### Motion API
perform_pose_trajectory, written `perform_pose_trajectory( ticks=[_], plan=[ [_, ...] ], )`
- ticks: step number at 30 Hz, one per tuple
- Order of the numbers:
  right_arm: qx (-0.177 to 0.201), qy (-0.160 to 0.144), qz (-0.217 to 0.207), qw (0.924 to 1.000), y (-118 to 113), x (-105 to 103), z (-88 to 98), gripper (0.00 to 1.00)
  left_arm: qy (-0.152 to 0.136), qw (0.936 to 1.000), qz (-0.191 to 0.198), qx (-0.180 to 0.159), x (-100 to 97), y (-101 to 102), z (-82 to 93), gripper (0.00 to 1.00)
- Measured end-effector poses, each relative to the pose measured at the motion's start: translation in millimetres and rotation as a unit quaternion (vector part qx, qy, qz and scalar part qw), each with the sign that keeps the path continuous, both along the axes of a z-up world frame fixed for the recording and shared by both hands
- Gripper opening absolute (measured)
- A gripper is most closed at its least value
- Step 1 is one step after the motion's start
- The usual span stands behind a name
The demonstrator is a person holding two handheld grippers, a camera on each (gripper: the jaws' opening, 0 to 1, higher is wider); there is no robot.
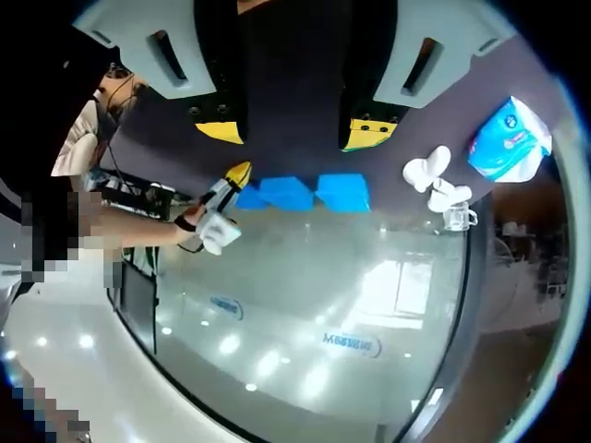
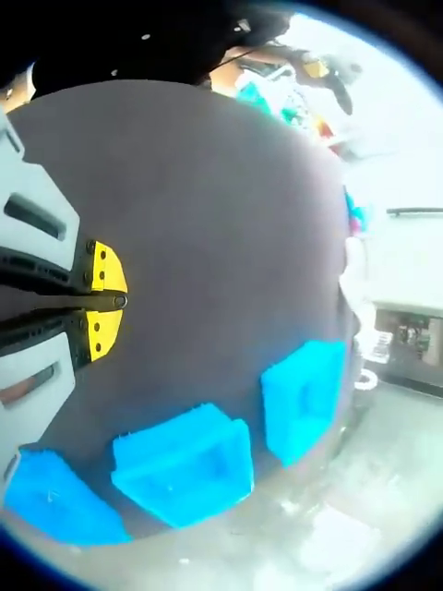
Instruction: Sort the screws, nuts, and washers into the corresponding bins
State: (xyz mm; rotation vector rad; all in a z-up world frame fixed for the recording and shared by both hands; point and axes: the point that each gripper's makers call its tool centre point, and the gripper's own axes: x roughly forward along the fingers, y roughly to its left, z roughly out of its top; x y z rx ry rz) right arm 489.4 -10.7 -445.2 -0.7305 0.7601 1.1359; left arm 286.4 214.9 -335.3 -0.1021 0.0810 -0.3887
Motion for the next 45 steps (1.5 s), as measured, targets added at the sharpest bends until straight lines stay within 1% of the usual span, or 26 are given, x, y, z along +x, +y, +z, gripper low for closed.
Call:
perform_pose_trajectory(
  ticks=[2,5,7,9,11,12,13,14,15,18,22,23,24,25,27,28,29,30,32,35,39,41,43,45],
  plan=[
    [0.015,-0.011,-0.002,0.9998,-1,-4,5.0,0.01,0.000,1.0000,-0.002,0.001,0.6,-1,0.6,0.39],
    [0.052,-0.032,-0.014,0.9980,0,-7,16.9,0.01,-0.003,1.0000,-0.005,0.002,1.3,-3,2.7,0.39],
    [0.080,-0.042,-0.024,0.9956,0,-12,25.9,0.01,-0.005,1.0000,-0.006,0.002,1.7,-5,4.7,0.39],
    [0.104,-0.063,-0.037,0.9918,-3,-12,34.4,0.01,-0.007,0.9999,-0.008,0.002,2.2,-7,6.4,0.39],
    [0.138,-0.086,-0.057,0.9850,-5,-14,44.1,0.01,-0.008,0.9999,-0.011,0.002,2.6,-9,7.3,0.39],
    [0.146,-0.094,-0.062,0.9829,-7,-15,46.5,0.01,-0.008,0.9999,-0.013,0.003,2.8,-11,8.0,0.39],
    [0.161,-0.106,-0.071,0.9787,-9,-17,50.3,0.01,-0.009,0.9998,-0.015,0.003,2.9,-12,8.7,0.39],
    [0.167,-0.117,-0.075,0.9762,-11,-18,52.7,0.01,-0.010,0.9998,-0.016,0.003,2.9,-13,9.5,0.39],
    [0.178,-0.130,-0.084,0.9717,-12,-19,56.3,0.01,-0.011,0.9998,-0.017,0.003,3.0,-13,10.3,0.39],
    [0.205,-0.149,-0.105,0.9615,-18,-27,60.8,0.01,-0.013,0.9998,-0.018,0.003,3.6,-15,12.2,0.39],
    [0.219,-0.180,-0.120,0.9515,-24,-37,59.4,0.01,-0.014,0.9996,-0.022,0.002,4.5,-20,14.7,0.39],
    [0.229,-0.184,-0.129,0.9472,-25,-40,59.8,0.01,-0.014,0.9996,-0.024,0.004,4.7,-21,14.9,0.39],
    [0.234,-0.188,-0.132,0.9448,-26,-42,60.5,0.01,-0.015,0.9995,-0.026,0.005,4.8,-23,15.6,0.39],
    [0.246,-0.197,-0.142,0.9385,-28,-43,63.7,0.01,-0.015,0.9995,-0.028,0.005,4.7,-24,16.5,0.39],
    [0.258,-0.202,-0.150,0.9328,-29,-47,66.1,0.01,-0.017,0.9994,-0.030,0.006,4.6,-26,18.5,0.39],
    [0.260,-0.200,-0.151,0.9327,-30,-50,65.5,0.01,-0.017,0.9994,-0.031,0.007,4.8,-27,19.0,0.39],
    [0.266,-0.200,-0.153,0.9306,-30,-52,66.5,0.01,-0.018,0.9993,-0.032,0.007,4.9,-27,19.4,0.39],
    [0.274,-0.204,-0.158,0.9265,-30,-52,68.6,0.01,-0.017,0.9993,-0.032,0.008,5.1,-28,19.7,0.39],
    [0.284,-0.213,-0.167,0.9197,-37,-44,72.0,0.01,-0.017,0.9992,-0.035,0.010,5.2,-30,19.9,0.39],
    [0.304,-0.227,-0.184,0.9068,-41,-44,80.2,0.01,-0.018,0.9991,-0.038,0.010,5.1,-33,21.1,0.39],
    [0.320,-0.238,-0.200,0.8947,-45,-44,86.3,0.01,-0.018,0.9990,-0.039,0.010,5.5,-34,21.7,0.39],
    [0.322,-0.249,-0.208,0.8895,-48,-42,88.9,0.01,-0.018,0.9990,-0.040,0.010,5.9,-35,22.0,0.39],
    [0.331,-0.246,-0.215,0.8853,-49,-41,90.4,0.01,-0.018,0.9990,-0.041,0.009,6.5,-36,22.1,0.39],
    [0.334,-0.252,-0.220,0.8815,-50,-41,91.9,0.01,-0.018,0.9989,-0.042,0.009,7.2,-37,21.7,0.39]
  ],
)
